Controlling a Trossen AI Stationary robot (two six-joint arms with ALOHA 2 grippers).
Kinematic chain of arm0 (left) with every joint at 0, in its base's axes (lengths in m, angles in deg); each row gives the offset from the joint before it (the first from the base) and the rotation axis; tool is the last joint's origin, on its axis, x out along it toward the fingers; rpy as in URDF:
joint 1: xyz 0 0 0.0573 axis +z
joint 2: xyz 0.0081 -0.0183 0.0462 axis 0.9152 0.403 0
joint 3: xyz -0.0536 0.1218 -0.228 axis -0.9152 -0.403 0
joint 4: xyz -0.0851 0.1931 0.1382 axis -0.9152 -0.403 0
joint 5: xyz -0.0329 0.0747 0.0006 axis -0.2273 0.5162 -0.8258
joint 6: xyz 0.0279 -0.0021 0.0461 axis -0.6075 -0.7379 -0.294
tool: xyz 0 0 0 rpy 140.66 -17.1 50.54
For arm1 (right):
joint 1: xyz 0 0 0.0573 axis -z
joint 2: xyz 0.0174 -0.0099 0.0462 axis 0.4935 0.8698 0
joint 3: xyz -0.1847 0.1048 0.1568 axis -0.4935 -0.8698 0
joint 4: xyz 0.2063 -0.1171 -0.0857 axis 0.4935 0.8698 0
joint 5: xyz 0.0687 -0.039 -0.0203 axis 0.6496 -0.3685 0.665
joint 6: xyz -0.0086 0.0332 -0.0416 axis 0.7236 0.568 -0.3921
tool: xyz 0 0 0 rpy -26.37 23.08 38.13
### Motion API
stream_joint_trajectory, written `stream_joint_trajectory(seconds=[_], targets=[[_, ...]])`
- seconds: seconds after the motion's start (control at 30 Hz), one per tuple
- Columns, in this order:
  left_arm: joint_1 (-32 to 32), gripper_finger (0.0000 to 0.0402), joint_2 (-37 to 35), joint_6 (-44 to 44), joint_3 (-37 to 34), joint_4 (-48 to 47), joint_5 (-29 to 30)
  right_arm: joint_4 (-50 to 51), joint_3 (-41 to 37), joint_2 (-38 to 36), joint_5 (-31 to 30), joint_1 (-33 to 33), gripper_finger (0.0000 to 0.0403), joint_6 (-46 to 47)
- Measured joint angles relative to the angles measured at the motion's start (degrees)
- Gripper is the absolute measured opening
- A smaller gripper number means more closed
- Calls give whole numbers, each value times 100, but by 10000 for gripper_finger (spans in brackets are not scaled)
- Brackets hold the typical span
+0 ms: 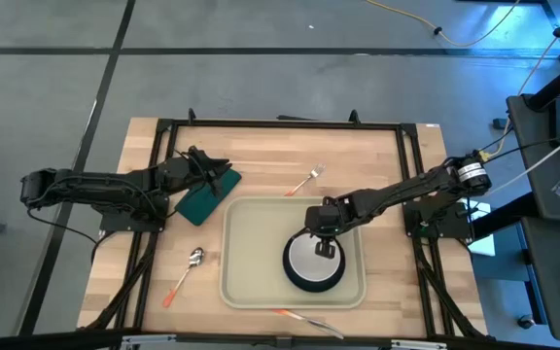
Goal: Set up tray
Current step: Put the white bowl on the black plate, then put the green napkin on the light brown serving tray
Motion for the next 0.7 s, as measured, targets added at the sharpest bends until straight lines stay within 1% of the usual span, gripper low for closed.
stream_joint_trajectory(seconds=[0.13,0.43,0.6,0.7], targets=[[0,72,0,0,0,1,0,27,0,9,13,0,25,-134],[0,72,0,2,0,0,0,193,-11,-87,13,0,81,-164],[2,72,0,4,0,1,0,241,-11,-414,11,0,89,-160],[2,72,0,4,0,4,0,390,-11,-769,11,0,89,-158]])
